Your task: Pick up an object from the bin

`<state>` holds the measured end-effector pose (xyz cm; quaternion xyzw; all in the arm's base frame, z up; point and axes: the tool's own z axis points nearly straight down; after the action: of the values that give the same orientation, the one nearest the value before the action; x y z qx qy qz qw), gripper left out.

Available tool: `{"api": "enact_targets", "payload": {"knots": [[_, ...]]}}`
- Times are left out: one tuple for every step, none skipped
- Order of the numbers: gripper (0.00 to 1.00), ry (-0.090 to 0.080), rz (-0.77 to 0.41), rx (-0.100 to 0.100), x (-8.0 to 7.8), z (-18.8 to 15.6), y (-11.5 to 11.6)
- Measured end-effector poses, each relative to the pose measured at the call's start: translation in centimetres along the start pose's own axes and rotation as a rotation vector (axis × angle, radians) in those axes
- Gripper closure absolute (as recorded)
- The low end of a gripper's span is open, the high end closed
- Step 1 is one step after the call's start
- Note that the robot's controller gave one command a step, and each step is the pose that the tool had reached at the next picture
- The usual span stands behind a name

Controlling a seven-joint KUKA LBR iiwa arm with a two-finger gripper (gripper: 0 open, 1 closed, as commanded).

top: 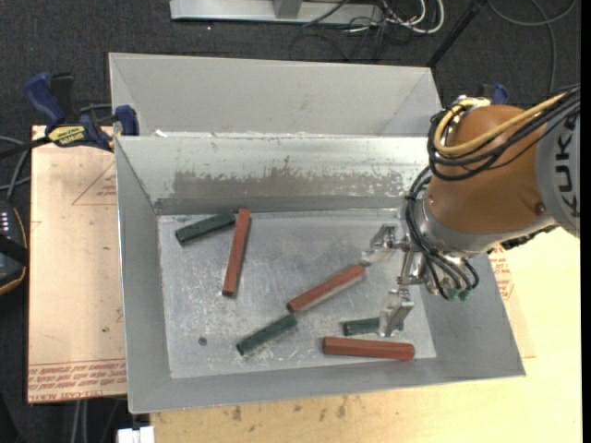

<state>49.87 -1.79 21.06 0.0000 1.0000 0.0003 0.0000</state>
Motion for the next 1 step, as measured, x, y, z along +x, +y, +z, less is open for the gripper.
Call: {"api": "enact_targets", "payload": {"knots": [[0.0, -0.008, -0.011, 0.0, -0.96, 4.69, 0.42]]}}
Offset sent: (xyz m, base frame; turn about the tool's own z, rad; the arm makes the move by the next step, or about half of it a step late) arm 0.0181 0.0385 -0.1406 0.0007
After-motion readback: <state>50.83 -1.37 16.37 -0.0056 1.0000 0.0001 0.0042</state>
